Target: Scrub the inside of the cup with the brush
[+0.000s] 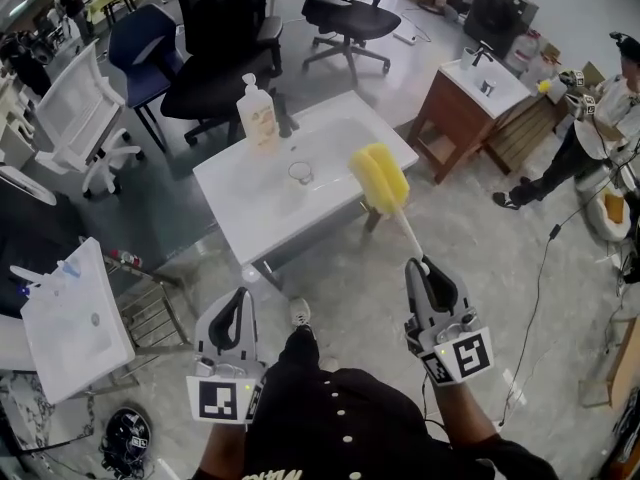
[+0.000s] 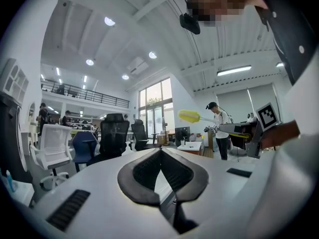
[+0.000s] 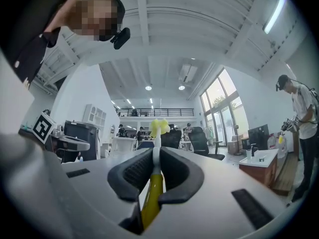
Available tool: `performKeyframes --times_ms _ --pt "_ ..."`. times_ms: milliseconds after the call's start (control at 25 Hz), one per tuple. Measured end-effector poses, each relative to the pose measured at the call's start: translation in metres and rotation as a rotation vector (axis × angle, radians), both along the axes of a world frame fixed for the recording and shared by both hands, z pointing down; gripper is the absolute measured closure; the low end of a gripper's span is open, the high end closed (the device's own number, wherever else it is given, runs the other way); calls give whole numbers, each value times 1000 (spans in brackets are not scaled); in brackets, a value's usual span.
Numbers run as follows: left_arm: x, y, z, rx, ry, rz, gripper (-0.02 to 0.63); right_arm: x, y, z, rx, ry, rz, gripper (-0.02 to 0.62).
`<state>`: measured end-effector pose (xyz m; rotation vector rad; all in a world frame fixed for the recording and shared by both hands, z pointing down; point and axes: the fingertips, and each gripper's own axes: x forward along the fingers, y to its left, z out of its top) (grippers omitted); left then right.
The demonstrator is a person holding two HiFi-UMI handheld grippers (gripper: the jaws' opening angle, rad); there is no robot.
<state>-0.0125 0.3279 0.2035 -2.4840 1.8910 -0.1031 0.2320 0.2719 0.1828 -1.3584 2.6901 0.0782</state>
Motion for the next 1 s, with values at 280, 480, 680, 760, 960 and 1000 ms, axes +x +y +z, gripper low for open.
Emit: performKeyframes --times_ms 280,480,680,760,960,1000 --pt "-13 -69 -8 34 7 24 581 -11 -61 -11 34 11 21 547" --pt "-26 -117 -16 48 15 35 581 -25 -104 -19 44 14 32 547" --pt "-39 -158 -17 56 16 56 581 -38 -141 -18 45 23 45 547" --pt "-46 -173 -16 56 18 63 581 -44 -154 -18 44 31 48 546" --pt "-60 -205 -12 55 31 80 581 -58 -182 -18 45 46 62 548" --pt "-62 -209 -11 51 30 87 581 -60 -185 -17 42 45 67 546"
